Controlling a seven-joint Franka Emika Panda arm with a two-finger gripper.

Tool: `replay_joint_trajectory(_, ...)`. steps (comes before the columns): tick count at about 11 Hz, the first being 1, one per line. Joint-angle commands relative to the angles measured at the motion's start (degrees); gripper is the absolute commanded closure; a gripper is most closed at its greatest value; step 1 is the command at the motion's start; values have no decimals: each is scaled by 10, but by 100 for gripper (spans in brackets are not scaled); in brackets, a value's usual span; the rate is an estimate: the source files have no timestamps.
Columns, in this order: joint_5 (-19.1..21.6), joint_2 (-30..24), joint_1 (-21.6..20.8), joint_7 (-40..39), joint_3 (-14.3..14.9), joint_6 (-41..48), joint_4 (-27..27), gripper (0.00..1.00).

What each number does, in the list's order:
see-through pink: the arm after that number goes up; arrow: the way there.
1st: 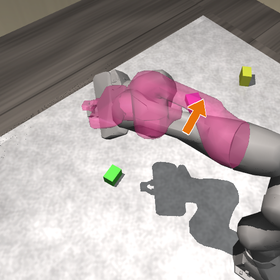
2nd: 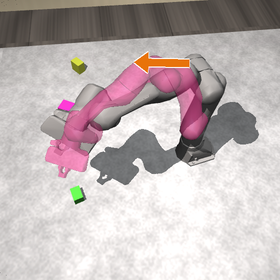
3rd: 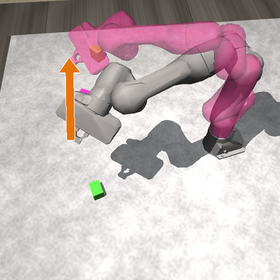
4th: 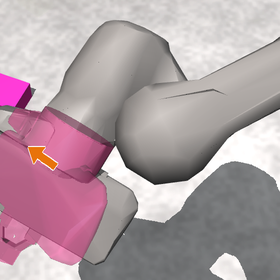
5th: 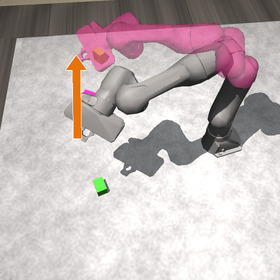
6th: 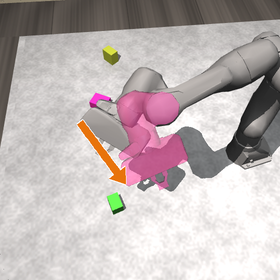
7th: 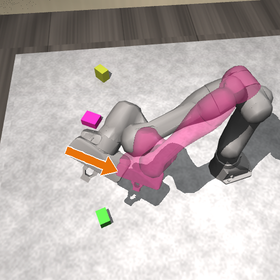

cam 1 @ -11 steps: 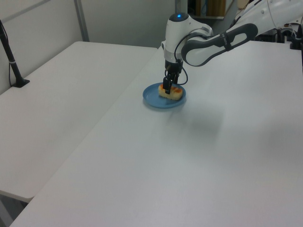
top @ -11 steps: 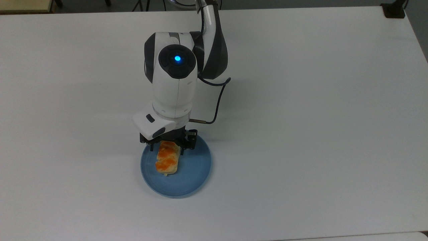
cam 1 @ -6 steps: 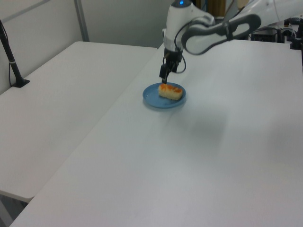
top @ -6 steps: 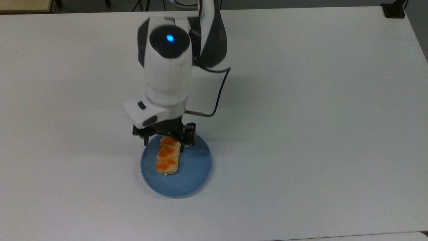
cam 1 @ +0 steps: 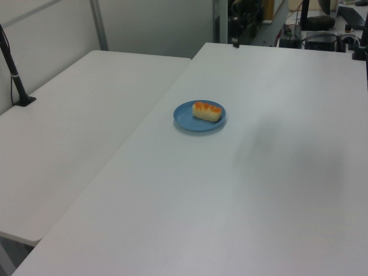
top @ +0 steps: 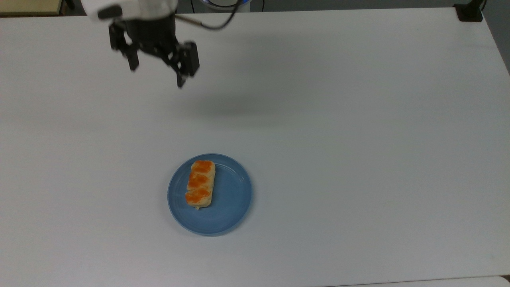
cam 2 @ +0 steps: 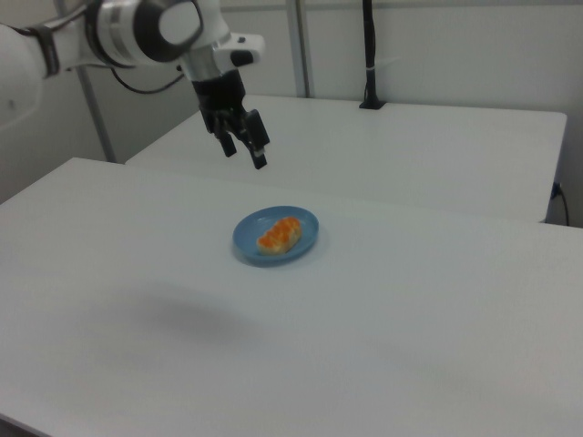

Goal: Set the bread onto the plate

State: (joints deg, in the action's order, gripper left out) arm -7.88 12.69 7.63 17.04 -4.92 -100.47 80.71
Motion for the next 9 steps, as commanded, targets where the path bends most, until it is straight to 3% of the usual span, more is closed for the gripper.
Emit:
replay_joint_trajectory(1, 22, -120, -6, 9, 28, 35, 94, 0)
replay_joint_trajectory(4, 38, -164, -13, -37, 31, 44, 139, 0)
replay_joint_trajectory(7, 39, -166, -5, -175, 31, 43, 142, 0)
replay_joint_trajectory(9, 54, -166, -4, -180, 31, 41, 140, 0)
